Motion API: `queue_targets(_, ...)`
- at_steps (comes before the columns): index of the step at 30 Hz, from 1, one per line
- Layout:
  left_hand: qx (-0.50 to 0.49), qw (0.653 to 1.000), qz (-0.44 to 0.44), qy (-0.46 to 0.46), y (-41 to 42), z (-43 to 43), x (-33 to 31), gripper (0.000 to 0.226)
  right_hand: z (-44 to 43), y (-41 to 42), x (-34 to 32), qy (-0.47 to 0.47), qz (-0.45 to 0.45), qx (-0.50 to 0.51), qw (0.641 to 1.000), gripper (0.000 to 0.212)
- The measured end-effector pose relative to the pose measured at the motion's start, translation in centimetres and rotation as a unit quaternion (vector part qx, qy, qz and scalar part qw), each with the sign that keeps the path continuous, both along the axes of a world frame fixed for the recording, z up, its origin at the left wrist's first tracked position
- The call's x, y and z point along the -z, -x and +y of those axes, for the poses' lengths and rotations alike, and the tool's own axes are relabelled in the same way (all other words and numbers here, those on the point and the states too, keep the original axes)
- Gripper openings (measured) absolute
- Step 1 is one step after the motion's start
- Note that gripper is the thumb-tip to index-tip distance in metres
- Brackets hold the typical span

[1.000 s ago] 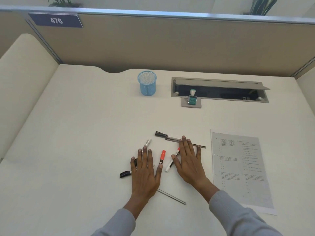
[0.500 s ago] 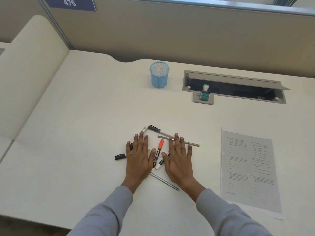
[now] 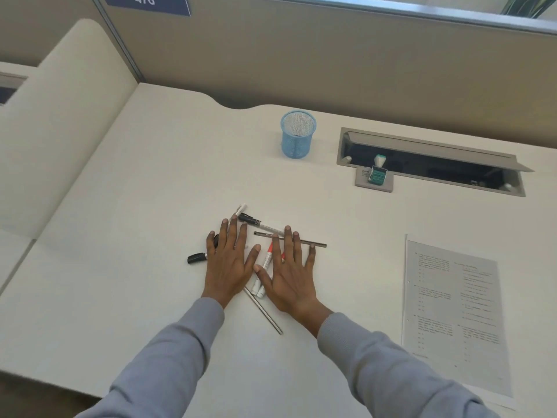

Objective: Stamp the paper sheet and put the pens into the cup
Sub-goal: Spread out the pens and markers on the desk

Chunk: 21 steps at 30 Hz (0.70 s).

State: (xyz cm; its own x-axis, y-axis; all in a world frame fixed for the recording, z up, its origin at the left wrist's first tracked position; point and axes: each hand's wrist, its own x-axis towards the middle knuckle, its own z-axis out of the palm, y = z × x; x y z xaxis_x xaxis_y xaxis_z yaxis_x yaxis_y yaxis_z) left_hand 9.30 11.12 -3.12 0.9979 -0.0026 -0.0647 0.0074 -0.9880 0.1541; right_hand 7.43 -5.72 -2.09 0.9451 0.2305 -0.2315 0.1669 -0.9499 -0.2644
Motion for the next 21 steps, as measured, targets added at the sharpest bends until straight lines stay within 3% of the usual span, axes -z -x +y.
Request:
queue_targets(10,-0.018,1.000,0.022,0.011,-4.5,2.2,-0.4,0.061,4.5,-2.1,-1.0,-0.001,0.038,0.022,0.999,0.075)
queue_targets(13,-0.026,0.999,0.016,0.015,-5.4,2.5,-0.3,0.059,4.4,-2.8,-1.3,-0.040,0.047,0.034,0.998,0.078)
queue_targets(17,-0.028,0.998,-0.011,0.055,-5.9,2.7,-0.6,0.071,1.8,-3.0,-1.6,-0.080,-0.019,0.048,0.995,0.082)
queue_targets(21,-0.067,0.991,-0.060,0.096,-5.5,2.4,-1.2,0.069,-2.1,-2.1,-0.7,-0.050,-0.064,0.041,0.996,0.079)
